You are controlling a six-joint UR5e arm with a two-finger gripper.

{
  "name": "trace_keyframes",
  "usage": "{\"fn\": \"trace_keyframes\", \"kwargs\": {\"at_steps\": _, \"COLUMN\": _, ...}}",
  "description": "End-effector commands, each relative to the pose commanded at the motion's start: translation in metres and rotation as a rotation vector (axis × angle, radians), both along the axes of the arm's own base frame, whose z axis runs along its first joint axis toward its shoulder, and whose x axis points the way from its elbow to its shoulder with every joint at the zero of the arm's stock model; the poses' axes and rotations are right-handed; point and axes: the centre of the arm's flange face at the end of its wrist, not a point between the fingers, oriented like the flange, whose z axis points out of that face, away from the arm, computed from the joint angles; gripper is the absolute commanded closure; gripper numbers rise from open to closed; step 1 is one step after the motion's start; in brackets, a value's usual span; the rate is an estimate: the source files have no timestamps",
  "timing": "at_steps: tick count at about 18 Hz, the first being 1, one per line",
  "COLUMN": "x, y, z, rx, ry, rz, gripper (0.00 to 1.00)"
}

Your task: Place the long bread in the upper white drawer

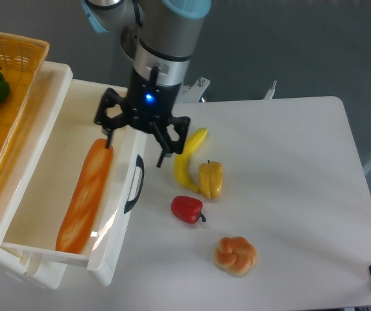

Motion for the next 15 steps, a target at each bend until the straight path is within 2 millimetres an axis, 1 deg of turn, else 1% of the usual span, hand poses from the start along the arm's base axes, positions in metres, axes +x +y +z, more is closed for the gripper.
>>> {"fn": "trace_keyframes", "kwargs": {"at_steps": 2, "x": -0.010, "y": -0.004, "z": -0.013, "rx": -0.034, "ry": 0.033, "rz": -0.050, "gripper": 0.00}}
{"fn": "trace_keyframes", "kwargs": {"at_steps": 3, "x": -0.015, "y": -0.004, "z": -0.024, "rx": -0.055, "ry": 0.036, "rz": -0.068, "gripper": 0.00}}
{"fn": "trace_keyframes", "kwargs": {"at_steps": 5, "x": -0.032, "y": -0.006, "z": -0.044, "rx": -0.123, "ry": 0.056, "rz": -0.057, "gripper": 0.00}}
{"fn": "trace_keyframes", "kwargs": {"at_steps": 6, "x": -0.038, "y": -0.008, "z": -0.050, "rx": -0.171, "ry": 0.090, "rz": -0.058, "gripper": 0.00}}
{"fn": "trace_keyframes", "kwargs": {"at_steps": 8, "x": -0.051, "y": -0.009, "z": -0.057, "rx": -0.251, "ry": 0.177, "rz": -0.133, "gripper": 0.00}}
{"fn": "trace_keyframes", "kwargs": {"at_steps": 10, "x": -0.055, "y": -0.012, "z": -0.061, "rx": -0.285, "ry": 0.221, "rz": -0.232, "gripper": 0.00}}
{"fn": "trace_keyframes", "kwargs": {"at_steps": 15, "x": -0.058, "y": -0.018, "z": -0.062, "rx": -0.314, "ry": 0.237, "rz": -0.241, "gripper": 0.00}}
